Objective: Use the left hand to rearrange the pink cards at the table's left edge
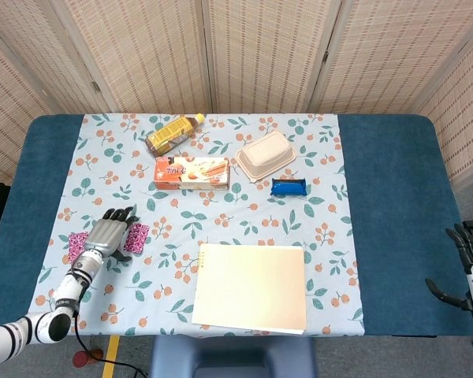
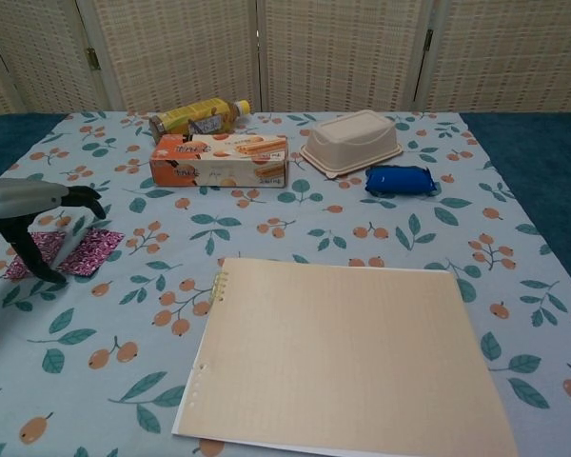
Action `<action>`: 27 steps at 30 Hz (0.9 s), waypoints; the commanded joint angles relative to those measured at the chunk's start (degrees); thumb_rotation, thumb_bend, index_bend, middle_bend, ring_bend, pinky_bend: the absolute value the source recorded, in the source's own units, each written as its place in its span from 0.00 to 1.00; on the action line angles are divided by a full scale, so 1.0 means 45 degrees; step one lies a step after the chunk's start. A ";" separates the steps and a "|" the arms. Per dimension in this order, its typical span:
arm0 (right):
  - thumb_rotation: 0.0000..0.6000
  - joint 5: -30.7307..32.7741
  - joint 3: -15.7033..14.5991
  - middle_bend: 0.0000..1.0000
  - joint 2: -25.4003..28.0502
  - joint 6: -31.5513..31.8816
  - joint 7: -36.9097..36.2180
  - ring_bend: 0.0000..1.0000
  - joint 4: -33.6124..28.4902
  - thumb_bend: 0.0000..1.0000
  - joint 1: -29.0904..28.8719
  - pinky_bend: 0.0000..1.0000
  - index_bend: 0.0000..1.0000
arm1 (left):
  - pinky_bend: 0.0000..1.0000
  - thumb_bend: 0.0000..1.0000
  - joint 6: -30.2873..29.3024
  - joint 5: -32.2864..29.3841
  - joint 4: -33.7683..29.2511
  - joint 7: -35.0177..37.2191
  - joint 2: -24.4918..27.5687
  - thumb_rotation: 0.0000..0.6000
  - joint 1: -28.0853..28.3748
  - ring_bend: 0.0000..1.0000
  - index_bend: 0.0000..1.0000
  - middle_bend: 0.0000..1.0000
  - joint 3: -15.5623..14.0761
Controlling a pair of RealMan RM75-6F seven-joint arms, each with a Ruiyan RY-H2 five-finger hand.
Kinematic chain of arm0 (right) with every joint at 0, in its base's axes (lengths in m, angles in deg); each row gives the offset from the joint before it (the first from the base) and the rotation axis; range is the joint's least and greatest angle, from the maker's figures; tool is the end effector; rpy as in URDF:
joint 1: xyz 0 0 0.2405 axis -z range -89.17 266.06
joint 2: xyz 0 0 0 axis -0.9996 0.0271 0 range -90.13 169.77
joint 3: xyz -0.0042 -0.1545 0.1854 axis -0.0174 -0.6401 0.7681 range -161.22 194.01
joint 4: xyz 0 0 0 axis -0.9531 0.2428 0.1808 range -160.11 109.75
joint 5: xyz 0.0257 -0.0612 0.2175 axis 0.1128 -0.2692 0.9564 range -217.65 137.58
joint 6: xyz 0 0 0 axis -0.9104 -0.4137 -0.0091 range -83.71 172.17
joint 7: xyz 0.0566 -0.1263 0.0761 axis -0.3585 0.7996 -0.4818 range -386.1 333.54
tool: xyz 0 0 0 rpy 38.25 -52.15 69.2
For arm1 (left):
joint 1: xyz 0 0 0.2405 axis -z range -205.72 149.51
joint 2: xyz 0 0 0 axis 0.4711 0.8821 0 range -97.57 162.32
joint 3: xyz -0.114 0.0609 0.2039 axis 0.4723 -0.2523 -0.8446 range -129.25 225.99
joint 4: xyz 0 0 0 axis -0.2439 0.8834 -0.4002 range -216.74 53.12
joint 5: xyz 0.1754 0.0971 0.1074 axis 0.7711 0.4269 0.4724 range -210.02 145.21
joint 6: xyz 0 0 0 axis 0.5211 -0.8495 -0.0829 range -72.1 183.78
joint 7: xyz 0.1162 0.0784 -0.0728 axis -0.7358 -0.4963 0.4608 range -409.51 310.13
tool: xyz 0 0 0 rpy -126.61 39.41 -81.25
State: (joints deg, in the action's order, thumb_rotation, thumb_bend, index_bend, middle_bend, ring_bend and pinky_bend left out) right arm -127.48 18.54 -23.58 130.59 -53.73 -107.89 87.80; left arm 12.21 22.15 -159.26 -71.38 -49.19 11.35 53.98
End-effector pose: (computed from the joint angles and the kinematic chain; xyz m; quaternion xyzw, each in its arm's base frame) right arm -0.3495 -0.1701 0.1609 0.5147 -0.4820 0.4612 0.5386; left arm -0.2473 0.3585 -0.0104 -0.7491 -0.4202 -0.2046 0.4696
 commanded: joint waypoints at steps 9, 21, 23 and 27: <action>1.00 0.0067 -0.0007 0.00 -0.0026 -0.0002 -0.0017 0.00 0.0036 0.28 0.0060 0.00 0.04 | 0.00 0.20 0.0213 -0.0565 0.0294 -0.0588 -0.0130 1.00 0.0488 0.00 0.20 0.00 -0.0228; 1.00 0.0138 0.0006 0.00 -0.0057 -0.0015 -0.0028 0.00 0.0050 0.28 0.0112 0.00 0.04 | 0.00 0.20 0.0299 -0.0716 0.0592 -0.0763 -0.0197 1.00 0.0748 0.00 0.21 0.00 -0.0500; 1.00 0.0128 0.0010 0.00 -0.0067 -0.0006 -0.0030 0.00 0.0054 0.28 0.0113 0.00 0.04 | 0.00 0.20 0.0266 -0.0653 0.0618 -0.0741 -0.0222 1.00 0.0771 0.00 0.21 0.00 -0.0523; 1.00 0.0137 0.0017 0.00 -0.0065 -0.0004 -0.0029 0.00 0.0045 0.28 0.0123 0.00 0.04 | 0.00 0.20 0.0263 -0.0563 0.0689 -0.0752 -0.0268 1.00 0.0840 0.00 0.21 0.00 -0.0575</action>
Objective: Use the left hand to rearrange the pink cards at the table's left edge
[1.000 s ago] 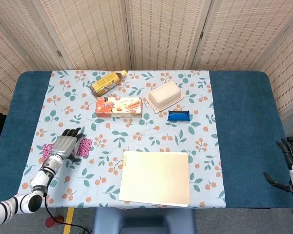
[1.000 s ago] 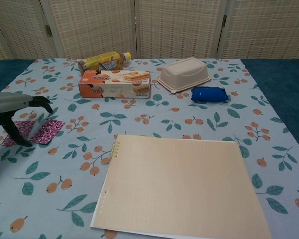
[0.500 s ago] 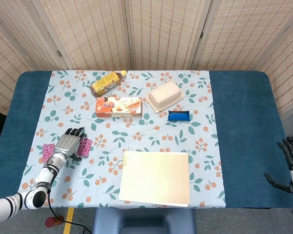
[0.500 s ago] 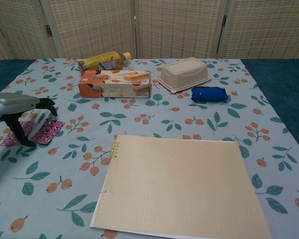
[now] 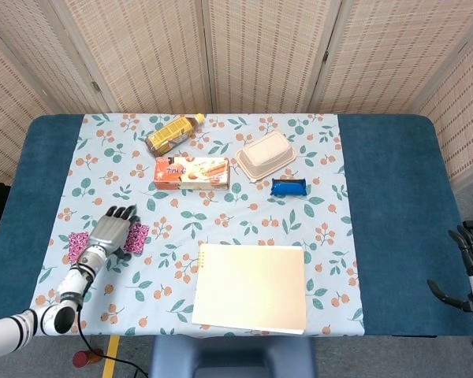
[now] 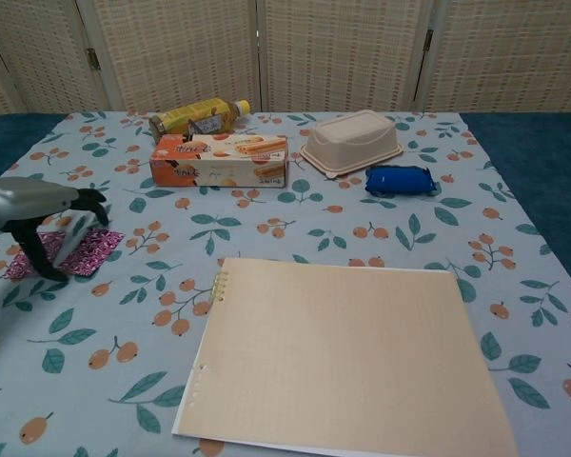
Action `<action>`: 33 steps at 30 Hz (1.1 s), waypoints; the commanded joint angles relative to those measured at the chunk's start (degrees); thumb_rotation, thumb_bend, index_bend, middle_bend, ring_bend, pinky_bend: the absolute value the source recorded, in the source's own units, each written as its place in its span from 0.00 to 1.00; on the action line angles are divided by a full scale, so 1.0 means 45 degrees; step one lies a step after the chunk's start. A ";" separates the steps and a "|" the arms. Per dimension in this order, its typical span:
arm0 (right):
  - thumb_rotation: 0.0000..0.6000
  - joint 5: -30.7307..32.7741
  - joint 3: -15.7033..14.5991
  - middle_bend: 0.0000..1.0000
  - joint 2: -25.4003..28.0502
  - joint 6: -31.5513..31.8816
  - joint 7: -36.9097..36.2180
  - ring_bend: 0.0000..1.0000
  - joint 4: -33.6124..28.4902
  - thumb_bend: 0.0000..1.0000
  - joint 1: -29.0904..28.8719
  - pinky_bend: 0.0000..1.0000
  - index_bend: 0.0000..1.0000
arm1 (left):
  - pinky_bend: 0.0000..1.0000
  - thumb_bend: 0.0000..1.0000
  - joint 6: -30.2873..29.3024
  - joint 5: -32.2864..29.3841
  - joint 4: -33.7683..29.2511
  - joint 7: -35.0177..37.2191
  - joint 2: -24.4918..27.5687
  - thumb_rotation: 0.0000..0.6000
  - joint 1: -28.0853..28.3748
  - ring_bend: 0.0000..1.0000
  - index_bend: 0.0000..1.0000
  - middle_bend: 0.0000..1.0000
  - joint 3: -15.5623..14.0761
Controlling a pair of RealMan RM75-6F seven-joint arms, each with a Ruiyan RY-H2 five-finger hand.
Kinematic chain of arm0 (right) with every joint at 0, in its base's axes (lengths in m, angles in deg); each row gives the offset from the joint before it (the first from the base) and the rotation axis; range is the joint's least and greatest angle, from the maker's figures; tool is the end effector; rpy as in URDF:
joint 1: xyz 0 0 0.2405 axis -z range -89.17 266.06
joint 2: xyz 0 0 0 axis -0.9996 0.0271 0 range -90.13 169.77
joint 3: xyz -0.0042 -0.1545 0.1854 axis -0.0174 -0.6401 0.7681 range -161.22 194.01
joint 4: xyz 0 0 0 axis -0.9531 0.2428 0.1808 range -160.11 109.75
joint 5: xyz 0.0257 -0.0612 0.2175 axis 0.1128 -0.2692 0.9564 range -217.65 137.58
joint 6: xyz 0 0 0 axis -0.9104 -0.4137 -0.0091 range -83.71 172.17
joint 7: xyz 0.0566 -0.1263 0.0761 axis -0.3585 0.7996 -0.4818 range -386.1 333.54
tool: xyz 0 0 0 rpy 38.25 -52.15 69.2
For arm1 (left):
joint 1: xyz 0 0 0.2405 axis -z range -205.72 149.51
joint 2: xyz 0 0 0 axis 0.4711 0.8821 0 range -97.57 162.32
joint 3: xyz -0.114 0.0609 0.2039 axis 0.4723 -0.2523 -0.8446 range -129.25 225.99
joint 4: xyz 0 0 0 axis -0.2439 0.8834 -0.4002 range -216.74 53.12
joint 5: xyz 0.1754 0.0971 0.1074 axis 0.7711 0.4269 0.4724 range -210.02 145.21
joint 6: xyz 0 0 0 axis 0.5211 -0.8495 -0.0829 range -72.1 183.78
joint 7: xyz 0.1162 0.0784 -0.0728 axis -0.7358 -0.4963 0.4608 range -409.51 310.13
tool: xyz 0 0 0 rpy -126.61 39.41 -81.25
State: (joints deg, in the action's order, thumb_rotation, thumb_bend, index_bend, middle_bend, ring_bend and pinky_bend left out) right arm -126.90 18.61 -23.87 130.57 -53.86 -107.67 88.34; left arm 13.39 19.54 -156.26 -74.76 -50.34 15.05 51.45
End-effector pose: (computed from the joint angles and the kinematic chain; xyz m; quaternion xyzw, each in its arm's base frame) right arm -0.3527 -0.1670 0.1606 0.5077 -0.4861 0.4590 0.5434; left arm -0.2469 0.3696 -0.0154 -0.7710 -0.3876 -0.1731 0.4747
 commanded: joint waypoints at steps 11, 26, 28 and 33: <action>1.00 0.0034 0.0007 0.00 0.0016 -0.0020 0.0103 0.00 -0.0098 0.28 0.0030 0.00 0.04 | 0.00 0.20 -0.0009 0.0209 0.0390 0.0065 -0.0210 1.00 0.0092 0.00 0.24 0.00 -0.0148; 1.00 0.0055 0.0038 0.00 0.0065 -0.0037 0.0194 0.00 -0.0215 0.28 0.0031 0.00 0.04 | 0.00 0.21 -0.0213 0.1007 0.0442 0.0960 -0.0244 1.00 -0.0109 0.00 0.31 0.00 -0.0097; 1.00 0.0048 0.0049 0.00 0.0078 -0.0019 0.0188 0.00 -0.0220 0.28 0.0032 0.00 0.04 | 0.00 0.21 -0.0326 0.1040 0.0294 0.1097 -0.0104 1.00 -0.0188 0.00 0.31 0.00 -0.0049; 1.00 0.0024 0.0077 0.00 0.0124 -0.0004 0.0168 0.00 -0.0228 0.28 0.0011 0.00 0.04 | 0.00 0.21 -0.0733 0.1072 -0.0235 0.1392 0.0468 1.00 -0.0485 0.00 0.31 0.00 0.0039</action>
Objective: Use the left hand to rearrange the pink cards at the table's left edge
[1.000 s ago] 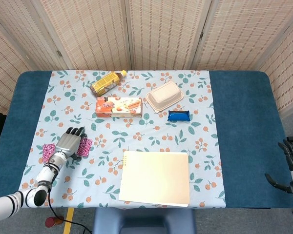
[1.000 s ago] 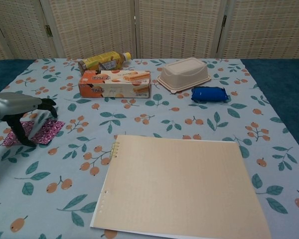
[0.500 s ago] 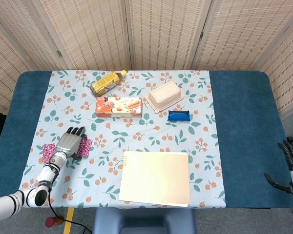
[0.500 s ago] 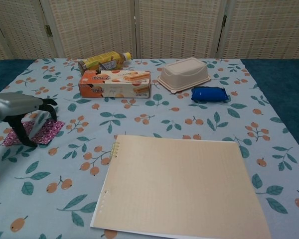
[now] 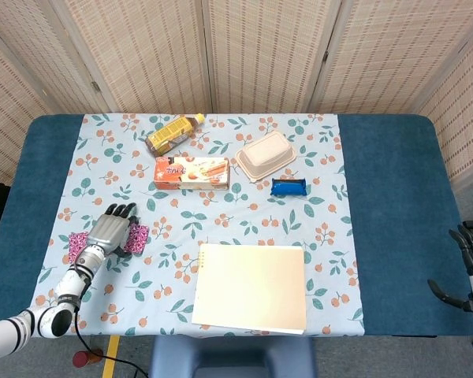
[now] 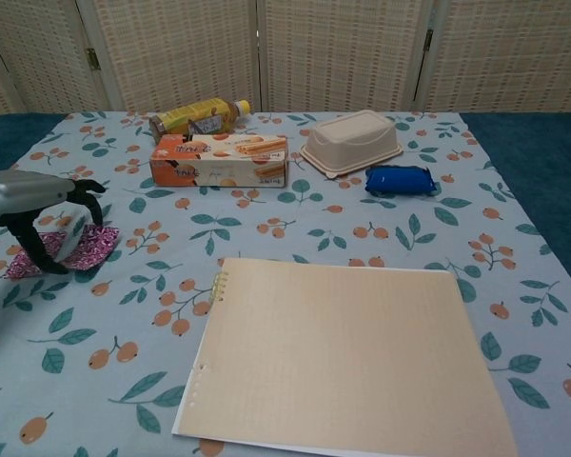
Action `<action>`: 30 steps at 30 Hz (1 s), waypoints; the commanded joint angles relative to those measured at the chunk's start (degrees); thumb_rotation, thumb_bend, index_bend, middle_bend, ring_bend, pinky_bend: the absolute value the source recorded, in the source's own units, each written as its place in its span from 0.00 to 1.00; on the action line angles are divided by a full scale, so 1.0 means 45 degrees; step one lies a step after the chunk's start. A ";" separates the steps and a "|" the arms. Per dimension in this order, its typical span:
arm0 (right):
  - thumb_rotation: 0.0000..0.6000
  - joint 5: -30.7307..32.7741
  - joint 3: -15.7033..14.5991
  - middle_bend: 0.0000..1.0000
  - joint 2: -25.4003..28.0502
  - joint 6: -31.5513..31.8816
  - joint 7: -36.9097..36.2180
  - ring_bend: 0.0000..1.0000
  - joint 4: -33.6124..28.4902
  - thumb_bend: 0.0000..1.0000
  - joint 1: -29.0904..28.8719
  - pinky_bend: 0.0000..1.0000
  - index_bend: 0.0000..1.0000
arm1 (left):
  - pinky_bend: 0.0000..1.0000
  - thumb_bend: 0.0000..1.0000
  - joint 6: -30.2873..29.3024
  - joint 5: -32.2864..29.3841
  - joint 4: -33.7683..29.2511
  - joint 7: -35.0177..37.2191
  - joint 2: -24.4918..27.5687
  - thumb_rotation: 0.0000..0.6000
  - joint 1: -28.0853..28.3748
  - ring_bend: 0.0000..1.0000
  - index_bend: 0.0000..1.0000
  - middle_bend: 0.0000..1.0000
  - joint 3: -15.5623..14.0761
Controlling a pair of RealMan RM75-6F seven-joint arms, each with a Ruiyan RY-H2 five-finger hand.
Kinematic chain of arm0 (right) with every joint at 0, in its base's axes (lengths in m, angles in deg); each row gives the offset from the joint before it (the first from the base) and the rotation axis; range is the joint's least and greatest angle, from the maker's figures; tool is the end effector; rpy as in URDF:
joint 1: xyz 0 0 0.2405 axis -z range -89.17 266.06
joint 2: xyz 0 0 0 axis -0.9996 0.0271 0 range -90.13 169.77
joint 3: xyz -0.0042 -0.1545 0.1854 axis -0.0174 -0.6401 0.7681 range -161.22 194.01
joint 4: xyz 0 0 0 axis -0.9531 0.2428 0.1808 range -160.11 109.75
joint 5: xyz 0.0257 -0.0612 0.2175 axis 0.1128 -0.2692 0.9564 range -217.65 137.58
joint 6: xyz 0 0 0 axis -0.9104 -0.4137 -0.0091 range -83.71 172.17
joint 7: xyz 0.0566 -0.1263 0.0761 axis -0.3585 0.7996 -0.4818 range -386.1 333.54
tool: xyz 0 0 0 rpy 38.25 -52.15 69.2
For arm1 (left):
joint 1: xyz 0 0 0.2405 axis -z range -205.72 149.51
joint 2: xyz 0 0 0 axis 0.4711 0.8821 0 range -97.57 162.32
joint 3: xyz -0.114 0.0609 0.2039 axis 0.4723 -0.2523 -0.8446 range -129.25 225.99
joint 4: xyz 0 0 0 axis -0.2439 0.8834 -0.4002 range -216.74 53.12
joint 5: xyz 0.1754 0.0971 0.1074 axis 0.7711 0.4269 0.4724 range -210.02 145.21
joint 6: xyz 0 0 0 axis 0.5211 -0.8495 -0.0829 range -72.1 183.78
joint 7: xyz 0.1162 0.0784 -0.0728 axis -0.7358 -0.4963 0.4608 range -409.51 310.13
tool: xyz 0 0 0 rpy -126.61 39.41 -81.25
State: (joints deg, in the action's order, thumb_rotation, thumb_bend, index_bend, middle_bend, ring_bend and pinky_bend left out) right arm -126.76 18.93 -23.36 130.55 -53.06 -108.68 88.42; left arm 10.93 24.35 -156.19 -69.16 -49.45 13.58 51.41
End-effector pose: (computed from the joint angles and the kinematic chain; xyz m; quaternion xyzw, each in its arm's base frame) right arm -0.3502 -0.1678 0.1623 0.5074 -0.4837 0.4587 0.5460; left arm -0.2490 0.3685 -0.0056 -0.7606 -0.3894 -0.2039 0.4779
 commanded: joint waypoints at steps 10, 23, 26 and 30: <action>1.00 -0.0089 0.0180 0.00 0.0248 -0.0052 0.0006 0.00 -0.0097 0.28 -0.0231 0.00 0.04 | 0.00 0.21 -0.0486 -0.0941 -0.0836 0.1064 0.1475 1.00 -0.1085 0.00 0.30 0.00 0.0117; 1.00 -0.0083 0.0261 0.00 0.0423 -0.0276 0.0116 0.00 -0.0318 0.28 -0.0475 0.00 0.04 | 0.00 0.21 -0.0401 -0.2344 0.0068 0.1505 0.1429 1.00 -0.2083 0.00 0.29 0.00 -0.0079; 1.00 -0.0105 0.0248 0.00 0.0429 -0.0261 0.0115 0.00 -0.0326 0.28 -0.0481 0.00 0.04 | 0.00 0.21 -0.0375 -0.2557 0.0227 0.1378 0.1359 1.00 -0.2143 0.00 0.29 0.00 -0.0075; 1.00 -0.0089 0.0228 0.00 0.0419 -0.0259 0.0094 0.00 -0.0299 0.28 -0.0473 0.00 0.04 | 0.00 0.21 -0.0361 -0.2791 0.0237 0.1174 0.1328 1.00 -0.2174 0.00 0.29 0.00 -0.0045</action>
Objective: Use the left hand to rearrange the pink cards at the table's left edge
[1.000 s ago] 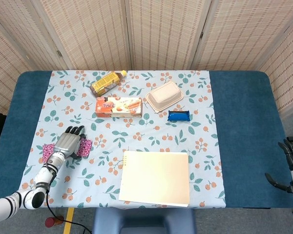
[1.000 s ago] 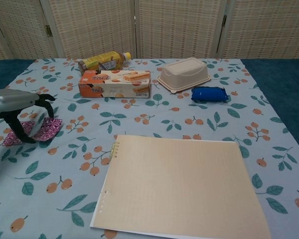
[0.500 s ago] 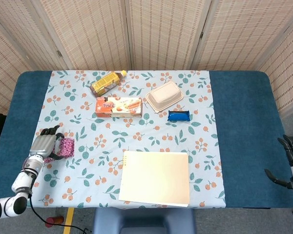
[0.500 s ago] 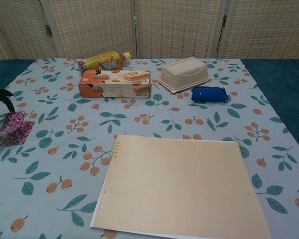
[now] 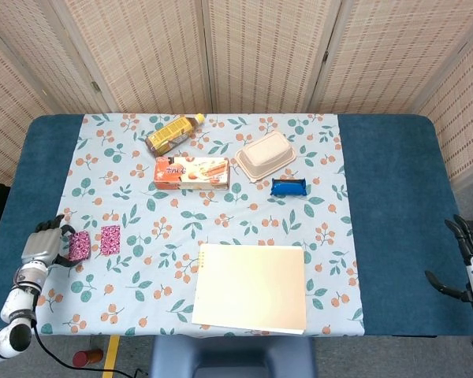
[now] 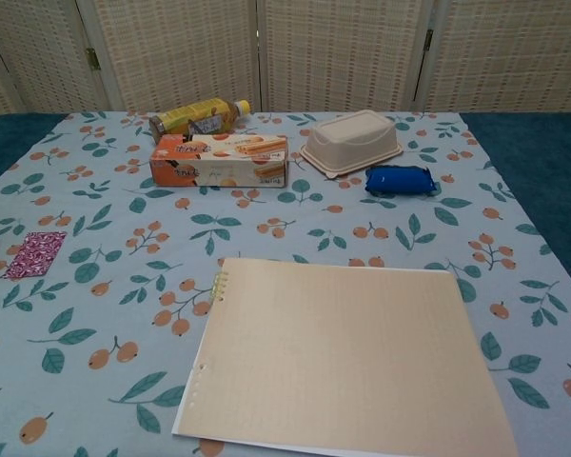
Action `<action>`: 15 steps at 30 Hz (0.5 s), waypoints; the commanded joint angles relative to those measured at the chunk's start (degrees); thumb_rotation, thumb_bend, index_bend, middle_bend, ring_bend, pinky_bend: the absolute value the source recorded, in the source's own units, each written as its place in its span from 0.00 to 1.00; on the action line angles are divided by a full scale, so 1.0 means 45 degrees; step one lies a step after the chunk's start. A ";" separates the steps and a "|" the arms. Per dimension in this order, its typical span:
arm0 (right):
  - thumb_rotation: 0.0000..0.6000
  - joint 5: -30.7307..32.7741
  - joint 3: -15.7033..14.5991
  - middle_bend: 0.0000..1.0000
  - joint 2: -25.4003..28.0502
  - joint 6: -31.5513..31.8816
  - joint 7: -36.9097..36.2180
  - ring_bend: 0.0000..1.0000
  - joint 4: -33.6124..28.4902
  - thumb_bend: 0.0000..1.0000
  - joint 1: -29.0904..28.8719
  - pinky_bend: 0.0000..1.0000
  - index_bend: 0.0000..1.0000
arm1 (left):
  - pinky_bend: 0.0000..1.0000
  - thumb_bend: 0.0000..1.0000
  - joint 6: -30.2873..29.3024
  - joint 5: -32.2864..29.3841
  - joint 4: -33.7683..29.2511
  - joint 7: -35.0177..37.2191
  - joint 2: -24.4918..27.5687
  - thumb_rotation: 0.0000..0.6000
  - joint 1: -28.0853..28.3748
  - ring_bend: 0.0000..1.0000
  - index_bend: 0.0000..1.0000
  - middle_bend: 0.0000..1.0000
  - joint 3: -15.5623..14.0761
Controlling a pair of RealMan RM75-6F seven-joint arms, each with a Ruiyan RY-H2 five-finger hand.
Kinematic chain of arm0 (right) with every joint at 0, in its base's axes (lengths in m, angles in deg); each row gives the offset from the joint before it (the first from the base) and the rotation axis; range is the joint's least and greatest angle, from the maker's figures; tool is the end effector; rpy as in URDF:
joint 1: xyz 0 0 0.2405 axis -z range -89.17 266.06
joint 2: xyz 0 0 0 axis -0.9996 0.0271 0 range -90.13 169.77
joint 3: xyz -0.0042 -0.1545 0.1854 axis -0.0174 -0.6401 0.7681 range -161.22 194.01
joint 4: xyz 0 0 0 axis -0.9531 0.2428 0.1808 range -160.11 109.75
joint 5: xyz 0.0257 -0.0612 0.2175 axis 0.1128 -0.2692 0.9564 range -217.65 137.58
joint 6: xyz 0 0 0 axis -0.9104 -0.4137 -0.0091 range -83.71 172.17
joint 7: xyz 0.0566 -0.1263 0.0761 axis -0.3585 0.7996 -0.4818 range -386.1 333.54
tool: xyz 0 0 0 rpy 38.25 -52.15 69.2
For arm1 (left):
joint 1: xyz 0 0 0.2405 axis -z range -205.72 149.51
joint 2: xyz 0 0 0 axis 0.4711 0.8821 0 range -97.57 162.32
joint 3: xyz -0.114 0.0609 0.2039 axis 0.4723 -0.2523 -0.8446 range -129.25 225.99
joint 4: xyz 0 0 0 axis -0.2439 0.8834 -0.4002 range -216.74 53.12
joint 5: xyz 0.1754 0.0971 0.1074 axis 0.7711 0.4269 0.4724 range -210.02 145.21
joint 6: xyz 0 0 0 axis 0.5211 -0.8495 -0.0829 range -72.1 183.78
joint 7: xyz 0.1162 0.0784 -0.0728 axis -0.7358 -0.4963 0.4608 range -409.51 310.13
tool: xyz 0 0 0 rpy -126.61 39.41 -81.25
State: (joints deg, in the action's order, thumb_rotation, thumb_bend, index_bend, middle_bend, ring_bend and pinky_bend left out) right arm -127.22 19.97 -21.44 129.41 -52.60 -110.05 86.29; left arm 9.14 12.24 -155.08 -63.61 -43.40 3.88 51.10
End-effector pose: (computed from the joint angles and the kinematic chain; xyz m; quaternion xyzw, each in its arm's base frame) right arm -0.3406 -0.1847 0.1701 0.5230 -0.4695 0.4645 0.5388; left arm -0.3533 0.3326 0.0581 -0.6175 -0.5172 -0.1635 0.5696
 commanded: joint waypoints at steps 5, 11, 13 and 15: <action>1.00 0.0061 -0.0022 0.00 -0.0053 0.0011 -0.0080 0.00 0.0071 0.28 0.0033 0.00 0.04 | 0.00 0.21 0.0043 -0.0075 -0.0020 -0.0154 -0.0071 1.00 -0.0026 0.00 0.29 0.00 0.0079; 1.00 0.0091 -0.0039 0.00 -0.0105 0.0076 -0.0174 0.00 0.0158 0.28 0.0089 0.00 0.04 | 0.00 0.21 0.0151 -0.0139 0.0087 -0.0368 -0.0124 1.00 -0.0006 0.00 0.28 0.00 0.0067; 1.00 0.0093 -0.0047 0.00 -0.0119 0.0077 -0.0194 0.00 0.0175 0.28 0.0095 0.00 0.04 | 0.00 0.21 0.0183 -0.0175 0.0096 -0.0376 -0.0128 1.00 -0.0016 0.00 0.28 0.00 0.0084; 1.00 0.0079 -0.0055 0.00 -0.0131 0.0083 -0.0205 0.00 0.0189 0.28 0.0096 0.00 0.04 | 0.00 0.21 0.0179 -0.0185 0.0123 -0.0406 -0.0130 1.00 -0.0032 0.00 0.27 0.00 0.0090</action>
State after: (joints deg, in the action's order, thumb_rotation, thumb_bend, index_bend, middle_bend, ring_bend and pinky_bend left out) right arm -126.86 19.73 -22.03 129.79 -53.52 -109.20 86.72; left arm 9.95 11.41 -154.56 -65.40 -43.98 3.75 51.50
